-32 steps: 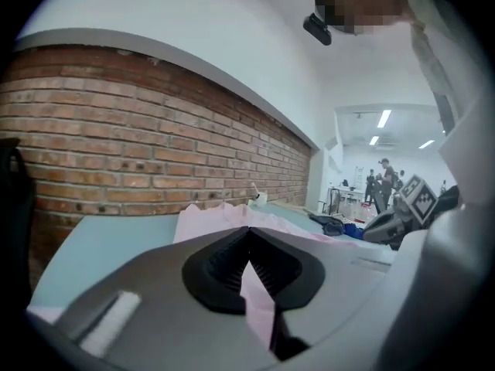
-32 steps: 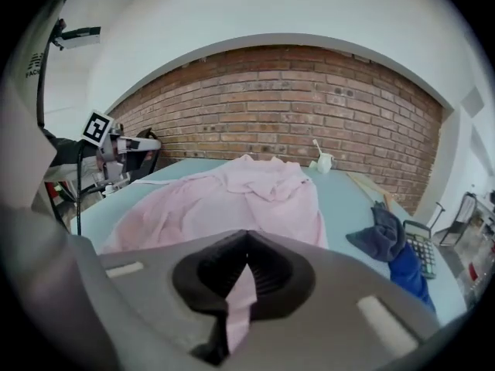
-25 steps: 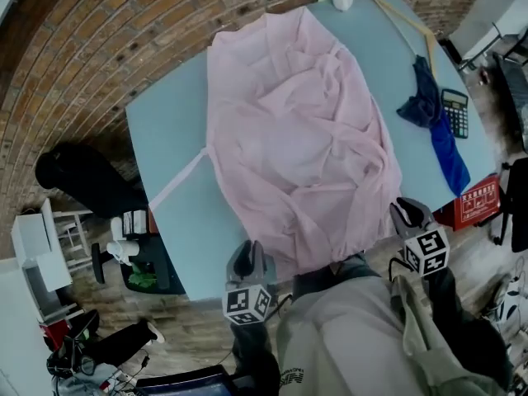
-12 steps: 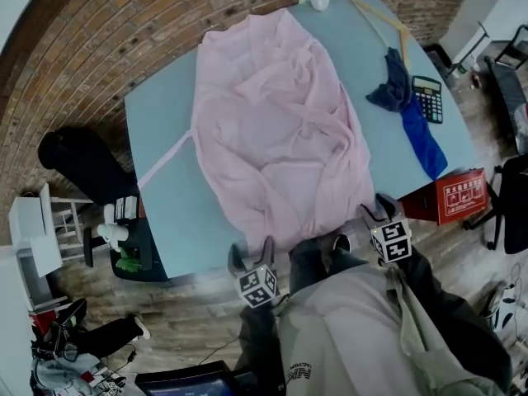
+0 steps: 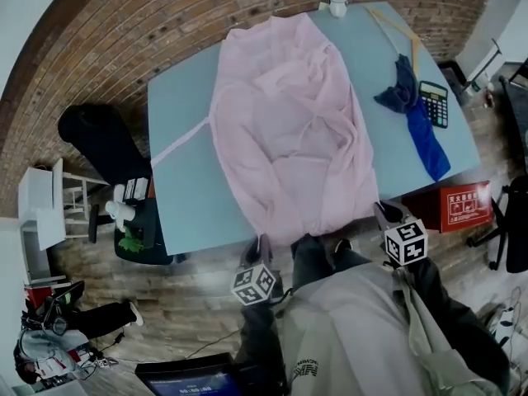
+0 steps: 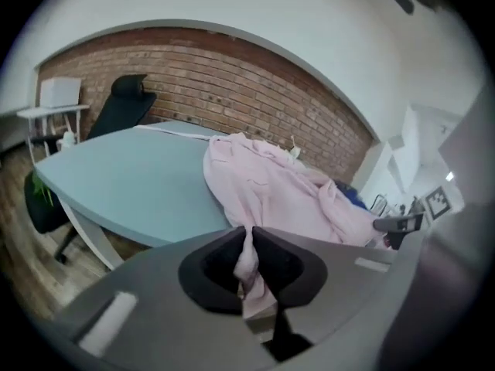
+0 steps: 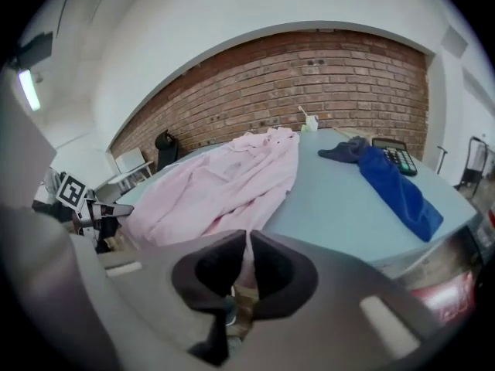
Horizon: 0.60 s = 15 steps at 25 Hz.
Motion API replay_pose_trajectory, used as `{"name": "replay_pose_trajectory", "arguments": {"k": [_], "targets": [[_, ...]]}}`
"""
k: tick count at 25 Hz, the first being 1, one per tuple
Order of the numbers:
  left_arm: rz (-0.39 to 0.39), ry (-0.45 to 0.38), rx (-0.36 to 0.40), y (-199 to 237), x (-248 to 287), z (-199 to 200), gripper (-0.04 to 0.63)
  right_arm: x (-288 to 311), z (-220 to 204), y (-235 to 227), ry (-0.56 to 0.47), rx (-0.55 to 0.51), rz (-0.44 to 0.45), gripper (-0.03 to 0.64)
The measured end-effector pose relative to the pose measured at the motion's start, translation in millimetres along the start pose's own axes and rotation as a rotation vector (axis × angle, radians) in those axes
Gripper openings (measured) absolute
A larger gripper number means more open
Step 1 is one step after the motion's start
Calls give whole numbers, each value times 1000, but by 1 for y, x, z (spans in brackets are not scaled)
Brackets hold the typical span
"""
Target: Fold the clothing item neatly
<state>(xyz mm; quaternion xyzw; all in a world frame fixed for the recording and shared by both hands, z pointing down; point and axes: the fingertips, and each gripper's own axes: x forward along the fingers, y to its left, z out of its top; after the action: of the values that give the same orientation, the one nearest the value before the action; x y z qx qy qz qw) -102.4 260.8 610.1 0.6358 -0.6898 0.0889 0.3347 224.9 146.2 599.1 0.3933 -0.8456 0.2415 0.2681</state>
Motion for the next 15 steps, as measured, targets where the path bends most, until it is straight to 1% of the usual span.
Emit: {"name": "replay_pose_trajectory", "arguments": {"k": [2,4,8,10,12,15], "targets": [[-80,-11,-48,-9,-16,1,37,-20,-4,-3,-15,35,14,18],[-138,0,-108,-18,-32,1,37,-38,-4,-3,-37,61,25,18],[-214,39,-334,-34,-63,-6,35,-70,3,-3,-70,108,51,18],[-245,30,-419,-41,-78,-1,35,-84,8,-1,-77,134,80,18],[-264,16,-456,-45,-86,14,35,-94,20,2,-86,145,118,18],[-293,-24,-488,-49,-85,53,35,-98,56,8,-119,97,161,18]]}}
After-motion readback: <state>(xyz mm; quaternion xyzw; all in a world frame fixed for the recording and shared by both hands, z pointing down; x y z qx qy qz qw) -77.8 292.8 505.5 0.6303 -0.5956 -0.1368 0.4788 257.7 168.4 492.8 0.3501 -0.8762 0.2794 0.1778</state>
